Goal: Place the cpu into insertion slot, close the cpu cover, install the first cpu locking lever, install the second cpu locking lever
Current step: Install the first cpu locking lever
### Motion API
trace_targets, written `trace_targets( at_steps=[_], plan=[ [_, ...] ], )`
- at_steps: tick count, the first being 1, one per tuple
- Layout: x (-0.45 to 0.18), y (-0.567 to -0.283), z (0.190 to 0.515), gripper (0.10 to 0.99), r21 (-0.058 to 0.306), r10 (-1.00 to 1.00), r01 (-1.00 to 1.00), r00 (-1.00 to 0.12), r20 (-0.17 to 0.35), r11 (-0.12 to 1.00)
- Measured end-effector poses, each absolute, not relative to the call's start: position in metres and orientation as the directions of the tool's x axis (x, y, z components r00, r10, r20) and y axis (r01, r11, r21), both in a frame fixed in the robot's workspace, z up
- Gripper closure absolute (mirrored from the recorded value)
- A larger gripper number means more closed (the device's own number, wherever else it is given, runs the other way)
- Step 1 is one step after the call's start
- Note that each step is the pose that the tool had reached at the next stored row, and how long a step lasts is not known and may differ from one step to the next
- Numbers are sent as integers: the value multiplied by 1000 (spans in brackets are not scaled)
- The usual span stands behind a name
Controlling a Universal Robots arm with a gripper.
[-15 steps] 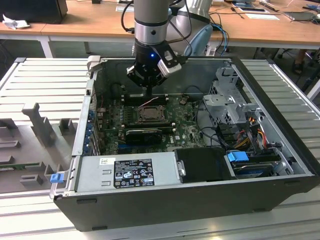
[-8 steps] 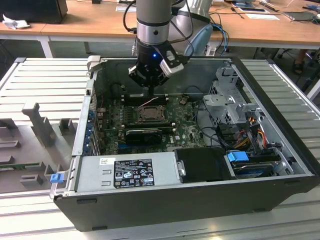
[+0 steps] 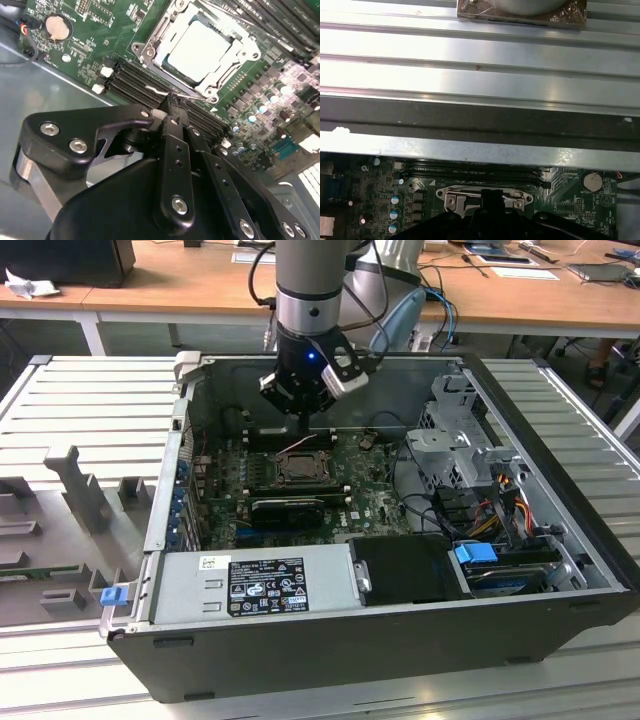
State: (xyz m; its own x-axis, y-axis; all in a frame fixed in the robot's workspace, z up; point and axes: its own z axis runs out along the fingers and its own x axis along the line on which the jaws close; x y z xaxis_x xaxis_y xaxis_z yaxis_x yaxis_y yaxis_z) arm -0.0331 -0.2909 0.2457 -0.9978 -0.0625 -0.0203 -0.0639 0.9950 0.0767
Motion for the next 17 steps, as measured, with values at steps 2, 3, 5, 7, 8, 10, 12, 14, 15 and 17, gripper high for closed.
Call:
trace_targets(
  at_steps=[2, 3, 5, 7, 8, 10, 12, 14, 15, 17],
  plan=[
    [-33, -291, 242, 980, 77, -63, -64, -998, -20, 995],
    [-33, -291, 239, 980, 77, -63, -64, -998, -20, 995],
    [-33, -290, 234, 980, 77, -64, -65, -998, -20, 995],
    [-33, -288, 234, 980, 77, -68, -69, -997, -20, 995],
    [-33, -287, 233, 980, 77, -69, -71, -997, -20, 995],
    [-33, -287, 232, 980, 77, -70, -71, -997, -20, 995],
    [-33, -285, 229, 980, 77, -70, -71, -997, -20, 994],
    [-32, -285, 227, 980, 77, -70, -71, -997, -20, 994],
    [-30, -284, 226, 980, 77, -70, -71, -997, -20, 995],
    [-29, -284, 224, 980, 77, -69, -71, -997, -20, 995]
  ],
)
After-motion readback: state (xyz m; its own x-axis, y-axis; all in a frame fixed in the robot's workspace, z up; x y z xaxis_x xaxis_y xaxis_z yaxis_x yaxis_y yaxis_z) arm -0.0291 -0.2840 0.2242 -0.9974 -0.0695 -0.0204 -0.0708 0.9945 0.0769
